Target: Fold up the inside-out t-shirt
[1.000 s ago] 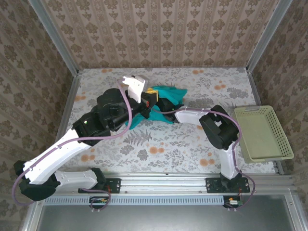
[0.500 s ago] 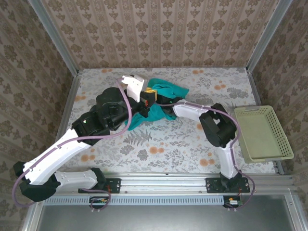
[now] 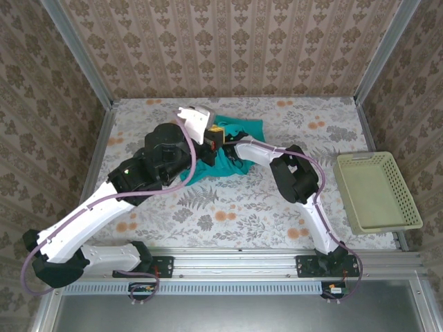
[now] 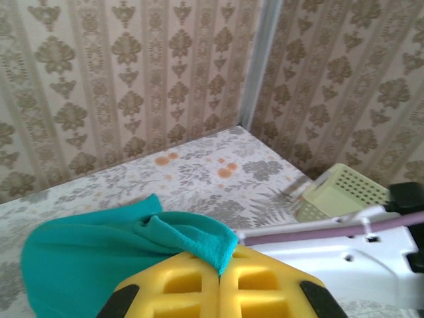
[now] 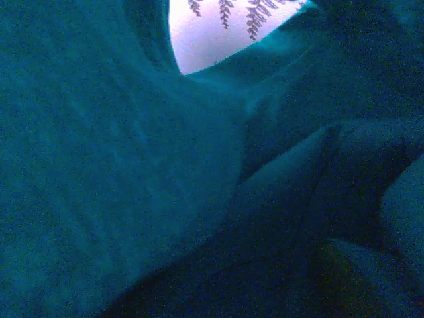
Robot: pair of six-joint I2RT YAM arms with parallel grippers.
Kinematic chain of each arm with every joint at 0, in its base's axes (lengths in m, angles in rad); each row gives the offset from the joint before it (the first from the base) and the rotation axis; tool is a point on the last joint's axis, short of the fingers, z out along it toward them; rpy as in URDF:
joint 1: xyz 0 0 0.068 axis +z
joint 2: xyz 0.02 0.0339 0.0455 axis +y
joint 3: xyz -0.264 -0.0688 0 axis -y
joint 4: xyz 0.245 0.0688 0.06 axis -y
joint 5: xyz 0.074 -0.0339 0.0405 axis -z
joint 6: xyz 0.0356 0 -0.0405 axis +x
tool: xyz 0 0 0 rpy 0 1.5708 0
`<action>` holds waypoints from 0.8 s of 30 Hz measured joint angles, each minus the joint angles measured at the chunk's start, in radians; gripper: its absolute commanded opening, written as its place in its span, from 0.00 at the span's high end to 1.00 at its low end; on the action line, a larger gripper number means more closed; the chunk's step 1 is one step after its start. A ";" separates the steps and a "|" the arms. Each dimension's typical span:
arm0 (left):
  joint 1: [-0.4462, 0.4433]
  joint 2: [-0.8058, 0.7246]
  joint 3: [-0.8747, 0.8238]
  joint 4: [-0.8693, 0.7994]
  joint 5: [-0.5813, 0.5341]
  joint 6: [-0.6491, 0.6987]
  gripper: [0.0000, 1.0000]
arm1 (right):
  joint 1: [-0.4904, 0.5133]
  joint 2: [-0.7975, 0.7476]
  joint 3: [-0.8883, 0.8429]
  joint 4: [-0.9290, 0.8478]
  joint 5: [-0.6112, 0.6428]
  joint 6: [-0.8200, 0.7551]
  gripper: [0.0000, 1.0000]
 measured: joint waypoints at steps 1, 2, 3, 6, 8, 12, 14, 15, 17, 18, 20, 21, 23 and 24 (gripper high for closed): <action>0.007 0.014 0.028 -0.029 -0.043 0.000 1.00 | 0.000 -0.016 -0.033 0.027 -0.014 -0.003 0.50; 0.017 0.032 0.059 -0.059 -0.088 0.000 1.00 | 0.000 -0.034 -0.067 0.049 -0.025 -0.014 0.55; 0.031 0.056 0.094 -0.085 -0.134 0.000 1.00 | 0.000 -0.066 -0.122 0.080 -0.046 -0.019 0.61; 0.134 0.089 0.124 -0.137 -0.216 -0.009 1.00 | 0.006 -0.188 -0.325 0.180 -0.111 -0.044 0.79; 0.237 0.088 0.098 -0.169 -0.229 -0.032 1.00 | 0.013 -0.266 -0.445 0.242 -0.154 -0.061 0.88; 0.442 0.091 0.033 -0.222 -0.204 -0.097 1.00 | 0.059 -0.409 -0.639 0.381 -0.228 -0.101 0.95; 0.518 0.106 0.015 -0.235 -0.171 -0.123 1.00 | 0.098 -0.473 -0.719 0.461 -0.256 -0.122 1.00; 0.558 0.122 0.008 -0.239 -0.152 -0.137 1.00 | 0.121 -0.507 -0.760 0.501 -0.267 -0.133 1.00; 0.623 0.160 -0.006 -0.239 -0.121 -0.159 1.00 | 0.159 -0.563 -0.827 0.571 -0.296 -0.144 1.00; 0.651 0.187 -0.017 -0.239 -0.103 -0.169 1.00 | 0.175 -0.587 -0.859 0.609 -0.311 -0.148 1.00; 0.694 0.248 -0.035 -0.243 -0.065 -0.186 1.00 | 0.191 -0.627 -0.918 0.671 -0.335 -0.151 1.00; 0.712 0.286 -0.045 -0.247 -0.046 -0.195 1.00 | 0.194 -0.644 -0.945 0.699 -0.343 -0.151 1.00; 0.733 0.356 -0.065 -0.254 -0.013 -0.209 1.00 | 0.199 -0.668 -0.989 0.745 -0.351 -0.152 1.00; 0.740 0.389 -0.077 -0.257 0.002 -0.216 1.00 | 0.203 -0.676 -1.007 0.764 -0.352 -0.153 1.00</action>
